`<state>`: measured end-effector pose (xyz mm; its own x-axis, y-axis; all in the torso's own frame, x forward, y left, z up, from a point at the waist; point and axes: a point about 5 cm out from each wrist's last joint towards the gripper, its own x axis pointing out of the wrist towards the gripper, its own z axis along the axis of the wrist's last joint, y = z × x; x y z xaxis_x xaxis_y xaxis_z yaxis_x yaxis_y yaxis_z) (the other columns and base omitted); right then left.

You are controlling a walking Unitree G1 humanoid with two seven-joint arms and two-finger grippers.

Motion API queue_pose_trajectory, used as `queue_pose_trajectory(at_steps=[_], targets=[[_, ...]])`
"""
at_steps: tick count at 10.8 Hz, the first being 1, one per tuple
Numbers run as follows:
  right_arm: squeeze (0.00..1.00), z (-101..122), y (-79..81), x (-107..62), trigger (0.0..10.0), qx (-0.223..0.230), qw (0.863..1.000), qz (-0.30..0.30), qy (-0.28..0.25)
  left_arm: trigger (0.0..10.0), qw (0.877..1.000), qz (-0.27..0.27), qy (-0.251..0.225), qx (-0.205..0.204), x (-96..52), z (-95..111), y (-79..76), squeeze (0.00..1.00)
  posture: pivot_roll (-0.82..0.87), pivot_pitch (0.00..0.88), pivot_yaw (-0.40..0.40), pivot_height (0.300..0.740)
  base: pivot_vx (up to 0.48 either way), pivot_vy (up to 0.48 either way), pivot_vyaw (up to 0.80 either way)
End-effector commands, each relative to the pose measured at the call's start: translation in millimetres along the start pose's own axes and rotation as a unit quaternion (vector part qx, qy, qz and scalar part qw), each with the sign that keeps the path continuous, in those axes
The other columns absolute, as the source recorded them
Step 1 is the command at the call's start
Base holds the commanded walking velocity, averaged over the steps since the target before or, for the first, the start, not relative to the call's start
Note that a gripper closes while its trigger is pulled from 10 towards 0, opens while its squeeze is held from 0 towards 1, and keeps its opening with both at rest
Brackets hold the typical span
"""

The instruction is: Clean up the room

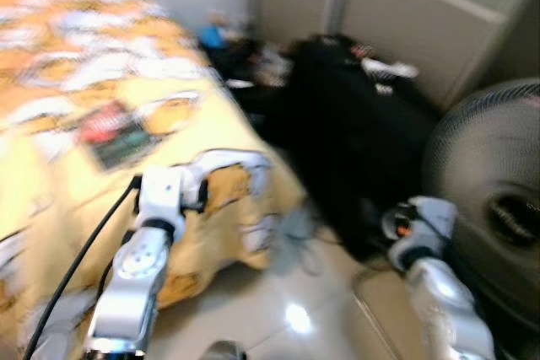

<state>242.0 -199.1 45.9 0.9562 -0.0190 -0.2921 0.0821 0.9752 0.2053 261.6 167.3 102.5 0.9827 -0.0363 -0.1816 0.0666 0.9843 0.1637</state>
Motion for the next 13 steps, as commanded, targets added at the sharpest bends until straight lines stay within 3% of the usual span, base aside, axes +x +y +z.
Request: queue_pose_trajectory(at_steps=[1,2,3,6,8,9,13], targets=[[1.00,6,-3.4,-2.9,10.0,0.012,0.999,-0.029,-0.012,10.0,1.000,-0.008,-0.004,0.010,0.2,5,-3.8,0.00,0.03,0.000,0.000,0.740,0.000,0.000,0.00],[1.00,6,-1.6,-2.1,10.0,0.014,0.999,-0.047,-0.011,10.0,1.000,-0.011,-0.006,0.012,3.6,10,-3.6,0.00,0.04,0.000,0.009,0.740,0.000,0.311,0.00],[0.00,7,3.0,-1.3,10.0,0.032,0.997,-0.063,-0.024,10.0,1.000,-0.020,-0.006,0.015,4.9,14,-4.1,0.00,0.04,0.000,0.033,0.740,0.000,0.334,0.00],[0.00,-1,13.2,-7.1,10.0,0.061,0.993,-0.098,-0.025,10.0,0.999,-0.032,0.014,0.016,9.3,8,1.3,0.00,0.01,0.000,0.104,0.740,0.000,0.393,0.00],[0.00,2,15.6,0.4,10.0,0.044,0.994,-0.099,-0.023,10.0,0.999,-0.021,0.020,0.013,10.7,4,6.4,0.00,0.01,0.000,0.108,0.740,0.000,0.407,0.00],[0.00,6,18.4,5.1,10.0,0.049,0.994,-0.091,-0.029,10.0,1.000,-0.011,0.023,0.007,10.6,1,9.3,0.00,0.02,0.000,0.096,0.740,0.000,0.412,0.00],[0.00,26,32.6,32.7,10.0,-0.022,0.999,-0.033,-0.027,10.0,0.998,0.049,0.018,-0.021,11.3,-2,19.1,0.00,0.11,0.000,-0.013,0.740,0.000,0.411,0.34]])
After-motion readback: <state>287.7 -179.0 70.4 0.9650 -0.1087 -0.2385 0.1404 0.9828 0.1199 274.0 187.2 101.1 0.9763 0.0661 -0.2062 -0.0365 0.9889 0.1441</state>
